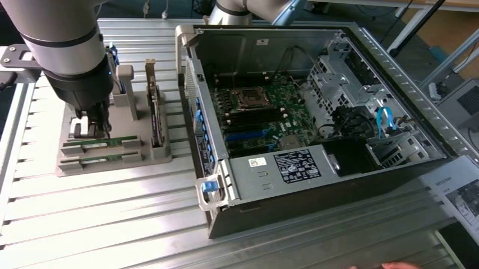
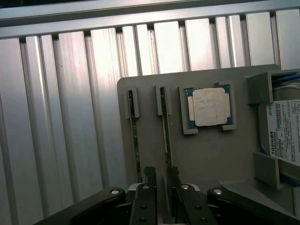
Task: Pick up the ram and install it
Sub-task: 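Pick up the ram and move it above insertion slot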
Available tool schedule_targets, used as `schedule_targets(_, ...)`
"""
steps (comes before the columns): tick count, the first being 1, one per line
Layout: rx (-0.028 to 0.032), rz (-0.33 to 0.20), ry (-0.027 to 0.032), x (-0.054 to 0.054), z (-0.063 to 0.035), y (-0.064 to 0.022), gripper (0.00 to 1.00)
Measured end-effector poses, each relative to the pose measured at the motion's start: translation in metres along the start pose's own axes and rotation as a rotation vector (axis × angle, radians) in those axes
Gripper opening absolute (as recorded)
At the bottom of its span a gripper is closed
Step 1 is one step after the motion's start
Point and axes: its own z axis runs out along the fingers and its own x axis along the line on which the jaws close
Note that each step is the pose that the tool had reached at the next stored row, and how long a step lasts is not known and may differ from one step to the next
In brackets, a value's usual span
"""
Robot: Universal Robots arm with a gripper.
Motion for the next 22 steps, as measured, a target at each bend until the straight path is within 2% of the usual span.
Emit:
schedule_targets(3,0.0001,0.000,-0.0001,0.000,0.0039,-0.0001,0.24)
schedule_targets(9,0.0002,0.000,-0.0002,0.001,0.0041,-0.0002,0.24)
schedule_targets(22,0.0001,0.000,-0.0001,0.017,0.0034,-0.0020,0.24)
